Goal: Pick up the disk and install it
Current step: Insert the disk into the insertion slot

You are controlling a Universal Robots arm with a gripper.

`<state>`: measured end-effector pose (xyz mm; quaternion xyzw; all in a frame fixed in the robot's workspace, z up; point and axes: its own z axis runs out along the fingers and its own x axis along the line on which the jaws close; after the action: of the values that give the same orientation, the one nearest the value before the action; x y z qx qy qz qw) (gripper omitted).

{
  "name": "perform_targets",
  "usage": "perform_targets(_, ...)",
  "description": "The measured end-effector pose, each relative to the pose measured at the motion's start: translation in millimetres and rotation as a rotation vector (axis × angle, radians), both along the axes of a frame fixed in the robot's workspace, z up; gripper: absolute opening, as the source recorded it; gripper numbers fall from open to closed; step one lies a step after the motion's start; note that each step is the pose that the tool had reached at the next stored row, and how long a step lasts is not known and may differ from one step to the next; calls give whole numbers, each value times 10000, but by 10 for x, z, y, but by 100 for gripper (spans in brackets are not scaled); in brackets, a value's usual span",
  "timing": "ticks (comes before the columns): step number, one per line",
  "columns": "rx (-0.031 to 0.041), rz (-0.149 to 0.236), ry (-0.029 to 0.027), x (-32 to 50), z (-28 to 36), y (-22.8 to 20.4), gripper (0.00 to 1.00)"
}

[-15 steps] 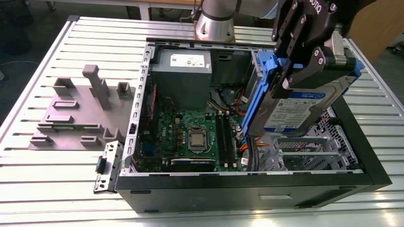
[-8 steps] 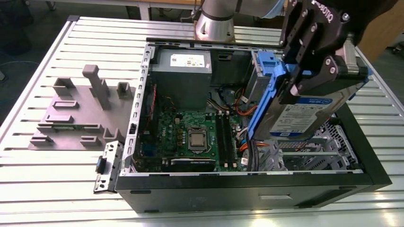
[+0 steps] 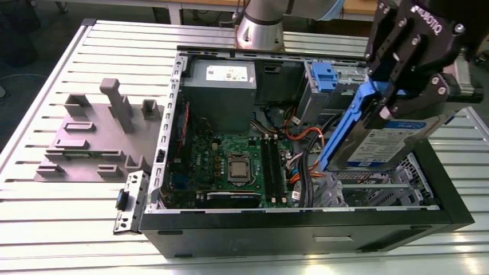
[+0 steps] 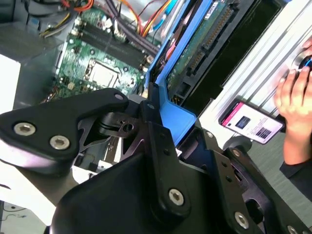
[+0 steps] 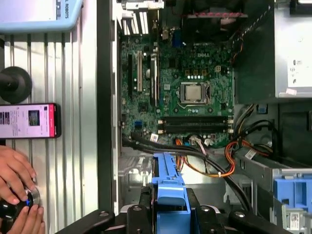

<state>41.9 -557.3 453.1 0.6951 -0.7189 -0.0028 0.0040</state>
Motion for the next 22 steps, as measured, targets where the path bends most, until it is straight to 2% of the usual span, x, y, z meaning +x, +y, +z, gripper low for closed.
perform_targets(4, 2, 1, 18, 143, -15, 0, 36)
perform_targets(9, 1, 0, 23, 247, -38, -1, 36)
perform_targets(16, 0, 0, 24, 291, -95, -9, 36)
perform_targets(22, 1, 0, 24, 312, -134, -45, 36)
